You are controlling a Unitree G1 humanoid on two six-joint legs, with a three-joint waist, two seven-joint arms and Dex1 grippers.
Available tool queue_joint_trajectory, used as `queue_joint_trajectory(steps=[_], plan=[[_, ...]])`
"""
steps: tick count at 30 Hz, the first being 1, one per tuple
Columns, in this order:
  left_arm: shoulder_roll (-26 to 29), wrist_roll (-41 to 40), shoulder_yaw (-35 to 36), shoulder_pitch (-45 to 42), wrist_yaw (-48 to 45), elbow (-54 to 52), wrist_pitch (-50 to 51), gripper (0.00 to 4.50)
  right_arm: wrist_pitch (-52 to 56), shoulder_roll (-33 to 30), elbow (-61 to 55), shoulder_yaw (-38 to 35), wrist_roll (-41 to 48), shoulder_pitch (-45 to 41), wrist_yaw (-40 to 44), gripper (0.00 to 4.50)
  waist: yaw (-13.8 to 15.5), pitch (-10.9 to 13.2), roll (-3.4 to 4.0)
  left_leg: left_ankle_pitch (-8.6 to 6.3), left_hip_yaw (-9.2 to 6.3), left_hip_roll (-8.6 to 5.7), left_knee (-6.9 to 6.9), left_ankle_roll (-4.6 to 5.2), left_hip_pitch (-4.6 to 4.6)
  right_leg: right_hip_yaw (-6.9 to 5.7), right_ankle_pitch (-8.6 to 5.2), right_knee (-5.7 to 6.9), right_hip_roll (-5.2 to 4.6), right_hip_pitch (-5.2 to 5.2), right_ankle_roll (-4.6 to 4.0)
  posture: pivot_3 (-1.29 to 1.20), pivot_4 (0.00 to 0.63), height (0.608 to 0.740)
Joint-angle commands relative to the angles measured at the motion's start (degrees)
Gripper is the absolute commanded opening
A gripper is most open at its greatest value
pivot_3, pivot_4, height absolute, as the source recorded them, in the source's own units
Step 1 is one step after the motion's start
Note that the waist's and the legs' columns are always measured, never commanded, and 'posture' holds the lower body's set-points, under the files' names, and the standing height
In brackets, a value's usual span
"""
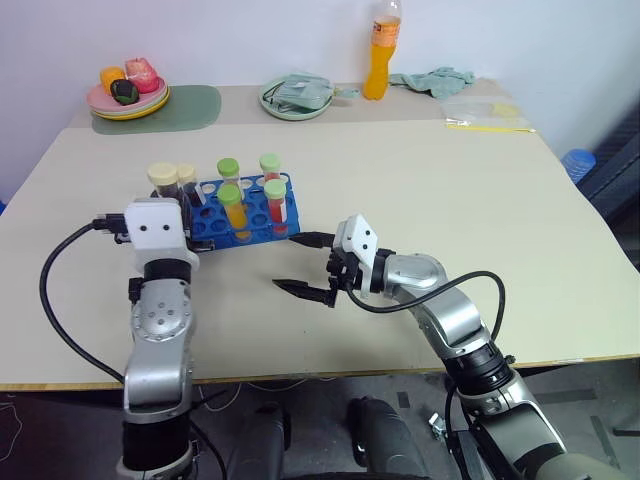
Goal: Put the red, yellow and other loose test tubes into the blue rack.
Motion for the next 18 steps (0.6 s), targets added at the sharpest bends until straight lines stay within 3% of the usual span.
queue_joint_trajectory(steps=[1,18], plan=[[-0.17,2.80,-2.16,-2.01,1.22,2.23,-3.53,0.83,-0.42,0.59,-1.25,-0.14,0.53,-0.91,-0.22,4.30,0.13,0.00,0.00,0.00,0.00,0.00,0.00,0.00,-0.01,0.00,0.00,0.00,0.00,0.00,0.00,0.00,0.150,0.740],[1.05,3.88,-1.62,-7.67,1.65,12.31,-0.81,0.83,0.19,0.64,-2.74,-0.28,0.71,0.26,-2.35,4.30,0.13,0.00,0.00,0.00,-0.02,-0.01,0.00,0.00,-0.01,-0.01,0.00,-0.02,0.01,0.01,0.00,0.00,0.150,0.740]])
